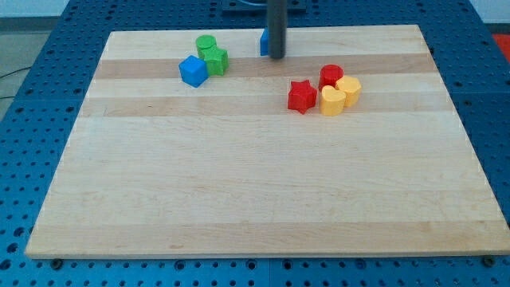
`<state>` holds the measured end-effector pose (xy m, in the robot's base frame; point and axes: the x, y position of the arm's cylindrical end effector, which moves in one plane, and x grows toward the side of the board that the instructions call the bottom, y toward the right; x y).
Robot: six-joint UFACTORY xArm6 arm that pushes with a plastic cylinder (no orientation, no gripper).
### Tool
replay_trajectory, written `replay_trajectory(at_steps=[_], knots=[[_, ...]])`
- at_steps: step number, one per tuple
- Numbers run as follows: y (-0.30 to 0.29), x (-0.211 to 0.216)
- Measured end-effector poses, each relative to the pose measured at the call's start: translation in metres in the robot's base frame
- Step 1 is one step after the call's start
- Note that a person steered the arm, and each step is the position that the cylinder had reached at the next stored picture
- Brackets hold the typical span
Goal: Move the blue triangle downwards
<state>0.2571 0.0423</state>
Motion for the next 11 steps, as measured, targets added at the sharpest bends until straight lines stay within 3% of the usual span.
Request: replay_trajectory(at_steps=[1,2,3,5,7,8,10,11], knots=[[0.075,0.008],[0.074,-0.045],[0.002,-0.064],[-0.013,0.006],[-0.005,-0.042],[-0.043,-0.035],[-0.018,0.049],[-0.023,0.015]])
